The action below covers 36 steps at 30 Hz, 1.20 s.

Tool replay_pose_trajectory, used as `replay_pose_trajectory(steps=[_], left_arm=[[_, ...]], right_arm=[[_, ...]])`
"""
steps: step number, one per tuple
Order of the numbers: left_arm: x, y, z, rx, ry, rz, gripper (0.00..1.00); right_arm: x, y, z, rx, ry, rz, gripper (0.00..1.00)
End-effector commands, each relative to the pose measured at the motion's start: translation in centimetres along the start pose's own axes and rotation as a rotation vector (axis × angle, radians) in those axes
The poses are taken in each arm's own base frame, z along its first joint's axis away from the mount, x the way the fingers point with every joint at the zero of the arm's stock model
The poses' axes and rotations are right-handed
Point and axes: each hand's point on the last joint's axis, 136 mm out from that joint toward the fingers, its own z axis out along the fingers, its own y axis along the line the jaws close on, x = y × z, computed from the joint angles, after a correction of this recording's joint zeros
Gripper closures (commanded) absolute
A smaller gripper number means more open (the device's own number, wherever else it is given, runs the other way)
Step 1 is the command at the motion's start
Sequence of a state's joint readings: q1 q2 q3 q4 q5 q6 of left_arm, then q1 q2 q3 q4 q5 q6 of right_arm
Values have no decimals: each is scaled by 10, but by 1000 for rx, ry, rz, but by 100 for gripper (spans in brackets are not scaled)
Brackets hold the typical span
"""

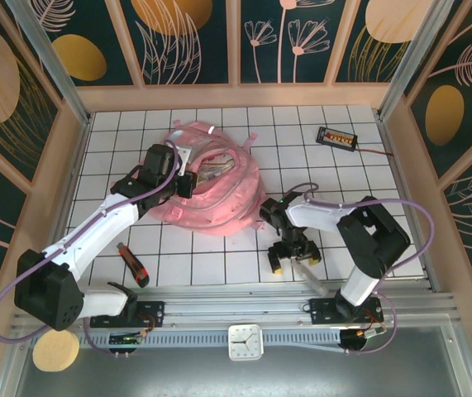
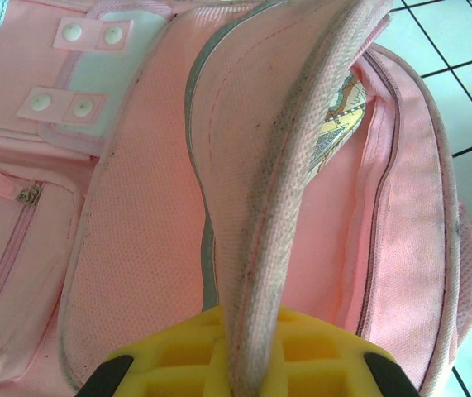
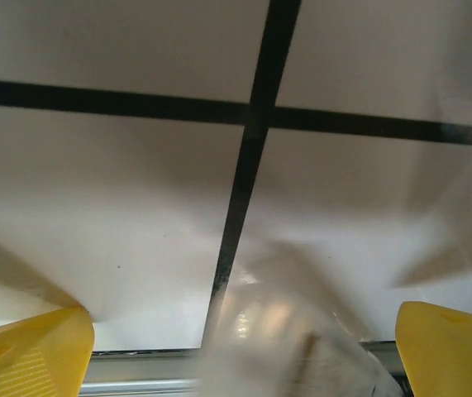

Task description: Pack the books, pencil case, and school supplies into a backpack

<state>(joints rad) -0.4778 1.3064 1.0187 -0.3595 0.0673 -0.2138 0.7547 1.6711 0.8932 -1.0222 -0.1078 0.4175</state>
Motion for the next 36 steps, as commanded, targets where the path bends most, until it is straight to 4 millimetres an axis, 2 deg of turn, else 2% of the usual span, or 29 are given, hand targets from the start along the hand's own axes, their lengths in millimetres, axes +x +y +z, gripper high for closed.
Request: replay_pose_trajectory(steps=[1,4,7,10,11,12,16,17,20,21,24,26,28,30,31,35,36], left_arm=[[-48,-25,-18,99,-171,26,100],[-50,-26,-15,106,-167,22,100],[-52,-27,-13,109,-165,20,100],[-52,-26,-12,108,-165,18,100],[-52,-26,-13,107,-166,18,100],[-50,-26,-12,106,-162,18,100],[-47,-24,-14,100,-159,20,100],[-47,-24,-15,100,-162,22,100],[-45,-24,-16,96,-162,25,100],[-45,-23,-16,96,-161,25,100],[-45,-24,-17,98,-158,28,100],[-45,-24,-20,95,-158,32,100],[-46,-23,-23,92,-165,38,100],[-44,-22,-25,86,-168,42,100],[-43,-22,-26,84,-169,42,100],[-39,-23,-27,98,-169,35,100],[-37,-23,-26,102,-166,35,100]], right_arm=[[0,-1,8,-18,-19,44,6],[-3,-2,11,-17,-36,55,7],[-6,-5,9,-9,-54,69,19],[-7,-6,8,-15,-70,77,42],[-8,-7,7,-11,-75,75,59],[-9,-8,6,-5,-83,76,70],[-18,-11,-2,17,-122,89,76],[-22,-12,-7,24,-139,94,80],[-41,-14,-23,44,-195,104,81],[-48,-15,-30,49,-213,109,78],[-65,-4,-60,10,-275,110,41],[-58,3,-77,-37,-284,134,14],[-40,14,-83,-121,-268,168,2],[-16,27,-77,-214,-242,206,1],[-5,27,-70,-227,-223,224,1],[38,6,-37,-127,-129,312,1],[45,8,-31,-122,-112,307,1]])
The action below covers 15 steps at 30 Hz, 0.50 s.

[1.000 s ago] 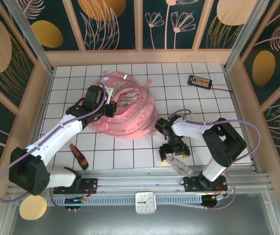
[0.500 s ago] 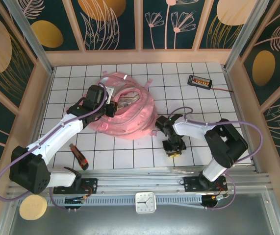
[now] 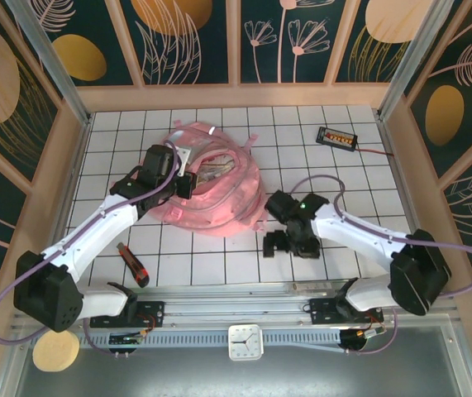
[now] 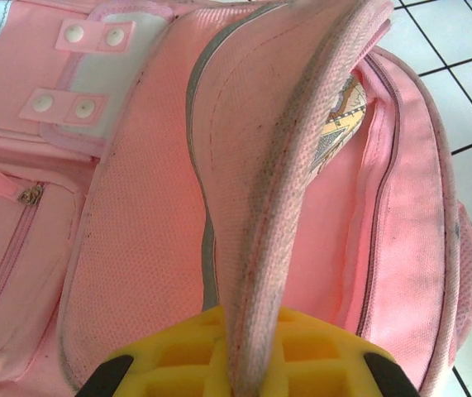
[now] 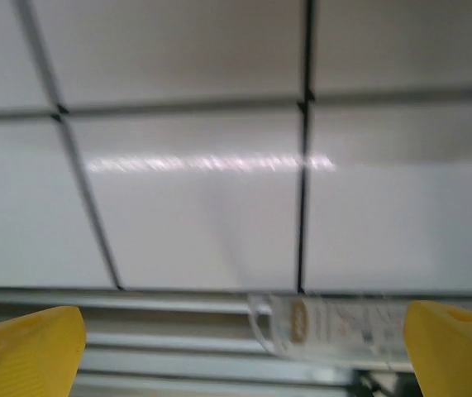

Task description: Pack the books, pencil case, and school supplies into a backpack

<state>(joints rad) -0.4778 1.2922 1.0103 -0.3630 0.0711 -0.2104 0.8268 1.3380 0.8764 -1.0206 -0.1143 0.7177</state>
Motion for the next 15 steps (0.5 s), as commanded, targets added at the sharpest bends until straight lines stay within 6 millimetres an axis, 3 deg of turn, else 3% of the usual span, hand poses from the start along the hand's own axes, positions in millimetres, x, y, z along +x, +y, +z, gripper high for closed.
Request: replay_pose_trajectory(steps=[1,9,15], left_arm=[[-38,-23,-24,98,-163,32,100],[-32,-26,-30,122,-173,36,100],[-22,-24,-35,119,-165,41,100]], right_arm=[[41,-20,17,99,121,111,1],[63,-19,36,309,134,7,1],[49,-27,54,466,77,-45,2]])
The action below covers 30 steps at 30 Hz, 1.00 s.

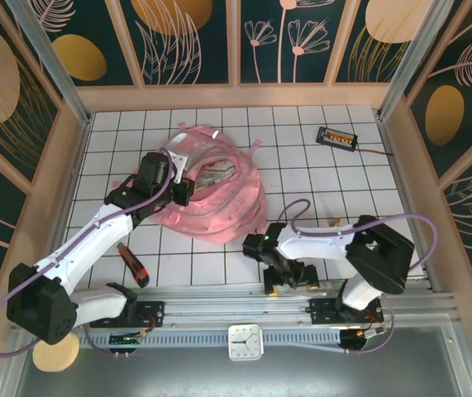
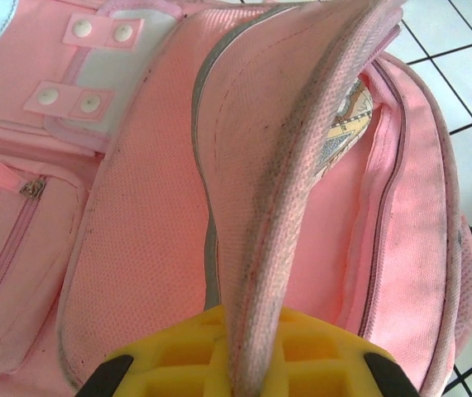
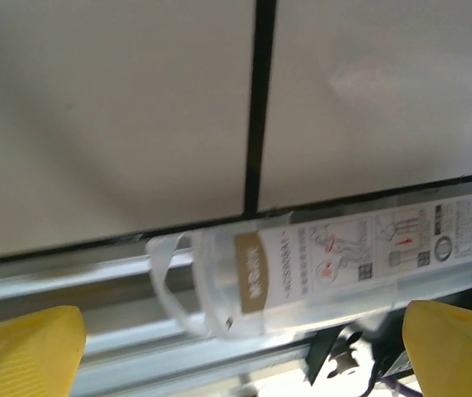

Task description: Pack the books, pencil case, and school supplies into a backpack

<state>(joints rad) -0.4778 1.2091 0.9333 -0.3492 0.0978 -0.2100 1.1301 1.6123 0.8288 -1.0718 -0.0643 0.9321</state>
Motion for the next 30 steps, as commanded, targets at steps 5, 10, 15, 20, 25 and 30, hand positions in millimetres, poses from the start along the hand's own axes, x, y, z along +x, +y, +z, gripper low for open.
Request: replay_pose_trajectory(steps=[5,10,15,20,25,30], left_arm=[[-35,-19,-28,72,-152,59,100],[-31,-17,-32,63,-158,60,100],[-27,-14,-33,52,-163,52,100],[-28,-14,-32,51,-166,43,100],[-31,-14,-30,50,-167,33,100],[-30,-12,-30,42,-166,30,100]], right_arm=[[-23,-4,3,196,-114,-23,9],[-31,-1,1,271,-137,-67,22],[-32,-5,-1,284,-150,-76,34],[-33,-7,-3,282,-159,-82,46],[-36,-6,-4,279,-174,-99,60],[-37,-6,-3,274,-180,-108,78]])
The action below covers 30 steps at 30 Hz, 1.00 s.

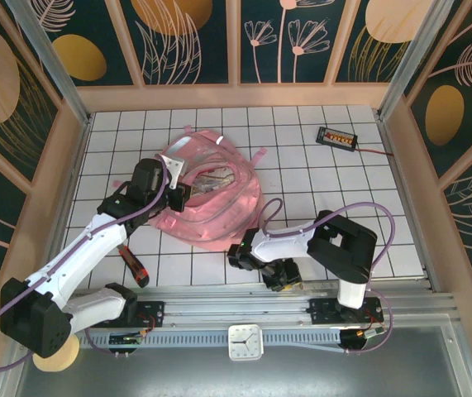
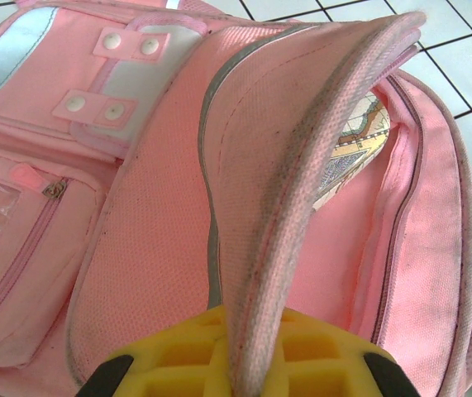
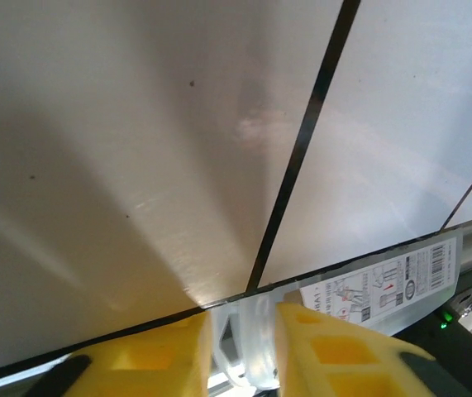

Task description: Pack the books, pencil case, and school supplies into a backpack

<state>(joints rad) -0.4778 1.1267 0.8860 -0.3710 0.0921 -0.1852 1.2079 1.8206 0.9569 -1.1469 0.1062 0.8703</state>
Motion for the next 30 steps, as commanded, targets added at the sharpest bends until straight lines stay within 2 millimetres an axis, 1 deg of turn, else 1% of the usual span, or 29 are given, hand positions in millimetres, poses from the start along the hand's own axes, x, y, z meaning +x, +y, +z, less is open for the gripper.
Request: replay_pose_trajectory(steps=[1,2,3,4,5,7,8,9,10,11,12,13,14,16,18,19,22,24,26,30], left_arm=[[-40,-12,-14,41,-153,2,100],[-39,-12,-14,39,-152,0,100],[-40,-12,-15,38,-156,-3,100],[-39,-11,-14,38,-155,-7,100],[-38,-12,-14,40,-155,-10,100],[-38,-11,-15,39,-159,-17,100],[-38,-12,-15,42,-161,-20,100],[-38,-12,-15,44,-163,-23,100],[-39,-13,-16,48,-166,-25,100],[-39,-13,-16,50,-164,-25,100],[-39,-14,-17,53,-162,-24,100],[-39,-14,-17,57,-159,-25,100],[-38,-15,-17,59,-158,-27,100],[-35,-15,-16,66,-157,-33,100],[-32,-15,-15,73,-157,-45,100],[-30,-16,-15,76,-157,-50,100],[-30,-15,-16,76,-160,-54,100],[-30,-15,-18,70,-164,-50,100],[-30,-14,-21,65,-168,-44,100],[-30,-13,-26,56,-172,-35,100]], right_arm=[[-15,-12,-1,42,-86,33,82],[-15,-13,-1,43,-87,33,84],[-15,-14,-2,46,-87,33,89],[-14,-15,-2,46,-88,33,96],[-14,-16,-2,47,-88,37,99],[-12,-19,-2,41,-81,42,99],[-12,-18,-4,25,-81,47,97],[-12,-15,-11,-11,-88,66,89],[-11,-12,-20,-67,-93,103,70],[-8,-10,-26,-126,-90,140,49],[-4,-8,-32,-195,-77,184,32],[1,-7,-35,-258,-60,219,24],[5,-7,-35,-294,-49,248,20],[8,-14,-30,-327,-53,291,8],[8,-20,-22,-319,-41,283,3],[6,-22,-20,-302,-45,263,3],[3,-26,-10,-182,-44,180,4],[6,-23,-2,-130,-33,139,5],[8,-20,7,-110,-21,124,5],[6,-22,12,-61,-11,113,5]])
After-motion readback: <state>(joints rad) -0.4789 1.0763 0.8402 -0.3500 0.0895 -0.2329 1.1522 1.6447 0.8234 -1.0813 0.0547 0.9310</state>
